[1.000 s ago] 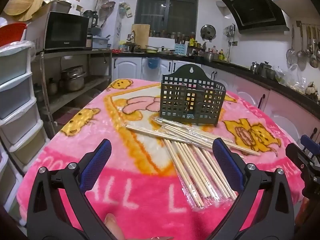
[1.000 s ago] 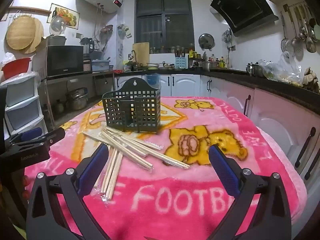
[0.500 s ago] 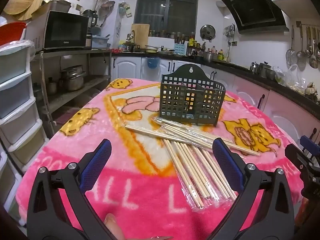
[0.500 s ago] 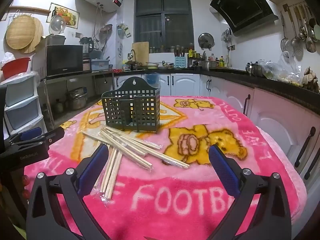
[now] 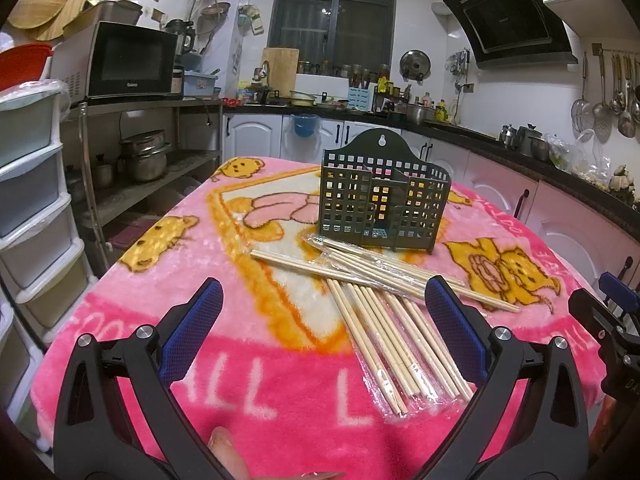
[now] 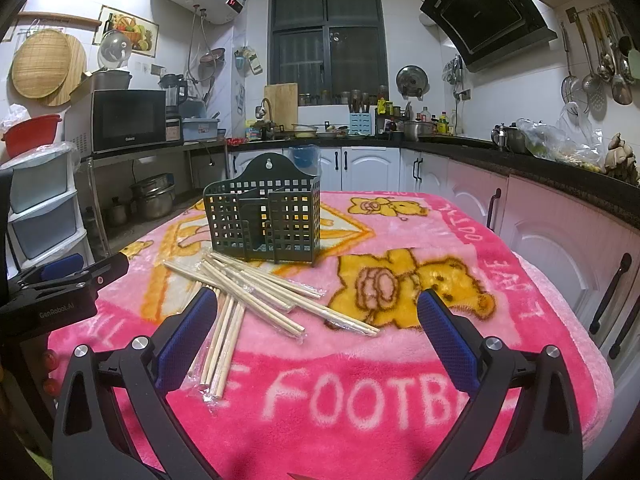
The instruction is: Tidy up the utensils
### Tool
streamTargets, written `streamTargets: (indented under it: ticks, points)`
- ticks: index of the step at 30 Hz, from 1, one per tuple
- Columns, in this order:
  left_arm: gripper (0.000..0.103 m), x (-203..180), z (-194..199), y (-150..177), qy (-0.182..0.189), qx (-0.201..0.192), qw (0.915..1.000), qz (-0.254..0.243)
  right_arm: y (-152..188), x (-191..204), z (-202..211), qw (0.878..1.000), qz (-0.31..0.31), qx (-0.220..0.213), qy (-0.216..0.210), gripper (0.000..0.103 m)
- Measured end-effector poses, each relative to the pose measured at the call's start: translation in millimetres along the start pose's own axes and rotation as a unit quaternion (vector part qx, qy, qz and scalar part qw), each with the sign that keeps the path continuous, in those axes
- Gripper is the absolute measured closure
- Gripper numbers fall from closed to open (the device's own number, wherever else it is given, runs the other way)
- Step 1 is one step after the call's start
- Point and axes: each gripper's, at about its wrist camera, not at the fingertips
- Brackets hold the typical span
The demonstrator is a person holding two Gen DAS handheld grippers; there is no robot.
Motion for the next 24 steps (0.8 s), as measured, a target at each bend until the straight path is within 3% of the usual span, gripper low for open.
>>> streamTargets:
  ticks: [24]
  points:
    - [0.009, 3.0, -1.5, -6.9, -0.006, 0.002, 1.0, 0.005, 0.7, 1.0, -1.6, 1.0, 0.003, 0.001, -0.006, 0.006]
Point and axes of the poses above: each gripper's, at about its wrist camera, not at the fingertips, and z roughly against the way its jaws point, x to its left, y to its underside, and after that the axes turned 9 degrees about -x, right-handed
